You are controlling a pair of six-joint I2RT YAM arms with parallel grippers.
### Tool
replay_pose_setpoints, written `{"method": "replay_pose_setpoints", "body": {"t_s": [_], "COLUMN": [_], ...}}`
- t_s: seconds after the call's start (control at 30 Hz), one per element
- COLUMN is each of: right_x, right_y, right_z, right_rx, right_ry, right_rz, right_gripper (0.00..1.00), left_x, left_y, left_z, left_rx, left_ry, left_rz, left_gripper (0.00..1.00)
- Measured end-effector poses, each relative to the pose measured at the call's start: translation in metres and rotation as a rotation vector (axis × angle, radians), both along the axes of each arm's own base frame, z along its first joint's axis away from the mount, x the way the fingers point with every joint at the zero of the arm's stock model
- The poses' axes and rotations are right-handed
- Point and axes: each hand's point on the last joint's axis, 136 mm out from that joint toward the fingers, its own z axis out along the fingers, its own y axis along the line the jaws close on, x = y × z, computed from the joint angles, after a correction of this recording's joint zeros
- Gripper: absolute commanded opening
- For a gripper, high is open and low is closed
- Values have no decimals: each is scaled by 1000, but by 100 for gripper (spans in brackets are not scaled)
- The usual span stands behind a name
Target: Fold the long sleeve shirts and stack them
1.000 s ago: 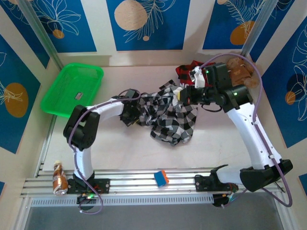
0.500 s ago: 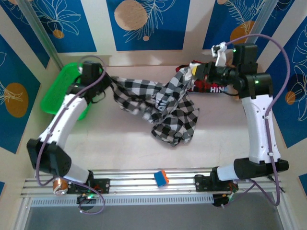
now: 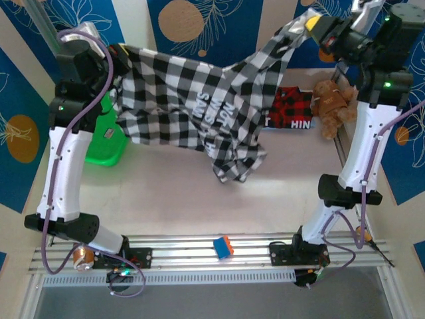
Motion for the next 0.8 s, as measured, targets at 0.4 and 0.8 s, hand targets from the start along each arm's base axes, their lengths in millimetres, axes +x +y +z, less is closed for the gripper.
{"method": "replay_pose_setpoints", "body": {"t_s": [0.4, 0.8], "right_x": [-14, -151], "right_y": [-50, -47], "right_z": [-27, -342], "right_rx": [58, -5], "right_ry": [121, 935], "right_rz": [-123, -387], "right_gripper": [0, 0], "left_x": [-35, -164], "left_y": [-3, 2], "left_z": [3, -265], "left_rx": [48, -119], "left_ry": [-89, 453], "left_rz": [-73, -95], "left_gripper": [0, 0]}}
